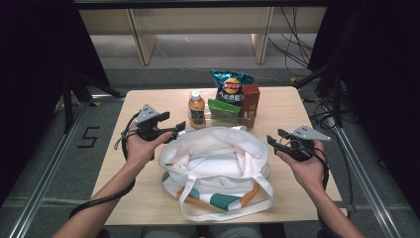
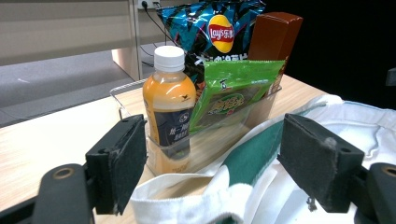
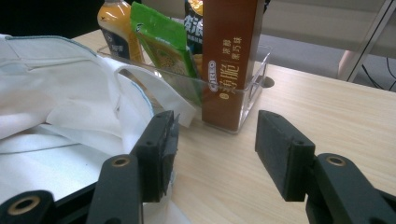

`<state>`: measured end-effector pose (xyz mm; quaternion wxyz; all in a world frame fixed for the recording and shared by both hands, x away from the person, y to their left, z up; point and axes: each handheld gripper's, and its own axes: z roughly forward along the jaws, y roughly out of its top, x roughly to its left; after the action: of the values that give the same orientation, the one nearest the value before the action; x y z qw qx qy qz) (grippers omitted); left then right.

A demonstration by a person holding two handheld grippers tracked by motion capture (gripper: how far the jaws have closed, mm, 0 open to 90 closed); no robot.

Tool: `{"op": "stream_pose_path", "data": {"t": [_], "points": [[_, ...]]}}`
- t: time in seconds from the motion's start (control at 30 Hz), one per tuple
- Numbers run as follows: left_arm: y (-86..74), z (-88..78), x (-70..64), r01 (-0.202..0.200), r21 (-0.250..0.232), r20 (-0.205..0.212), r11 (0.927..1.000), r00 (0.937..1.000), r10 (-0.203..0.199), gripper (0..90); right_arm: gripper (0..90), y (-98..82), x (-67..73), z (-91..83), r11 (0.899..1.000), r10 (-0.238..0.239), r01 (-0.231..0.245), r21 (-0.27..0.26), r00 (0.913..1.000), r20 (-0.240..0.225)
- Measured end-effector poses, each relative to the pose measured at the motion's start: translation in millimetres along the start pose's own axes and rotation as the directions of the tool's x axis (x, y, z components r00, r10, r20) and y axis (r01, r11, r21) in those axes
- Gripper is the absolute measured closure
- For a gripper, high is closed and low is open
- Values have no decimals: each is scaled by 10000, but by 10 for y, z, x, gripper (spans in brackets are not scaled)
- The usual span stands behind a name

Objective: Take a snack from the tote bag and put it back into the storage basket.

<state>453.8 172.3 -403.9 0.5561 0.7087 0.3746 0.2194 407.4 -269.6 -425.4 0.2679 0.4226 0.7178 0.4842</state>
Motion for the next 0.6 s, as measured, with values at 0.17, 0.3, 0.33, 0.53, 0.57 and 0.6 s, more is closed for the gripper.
{"op": "stream_pose_path", "data": {"t": [0.17,0.3,0.33,0.53,0.57,0.6], "points": [[-73,-73,-28,-96,-45,-12,9999,10000,96,219,480,4,12,-5,9997,156,-156,169,9999,-17],[-135,-109,-56,-101,22,25,9999,9999,101,217,480,2,2,1,10000,14,-14,67,10000,-77],[-152,-122,-65,-116,33,25,9999,9999,116,217,480,1,3,-5,10000,28,-27,83,10000,-41],[-280,-225,-109,-133,165,42,9998,9999,133,216,479,2,-15,-3,9998,-193,193,41,9998,-35],[-304,-245,-105,-132,184,59,9997,9999,131,216,479,3,-20,0,9997,-250,251,17,9997,-51],[-320,-259,-104,-76,184,90,9998,9999,74,215,479,3,-11,3,9999,-85,86,61,9999,-141]]}}
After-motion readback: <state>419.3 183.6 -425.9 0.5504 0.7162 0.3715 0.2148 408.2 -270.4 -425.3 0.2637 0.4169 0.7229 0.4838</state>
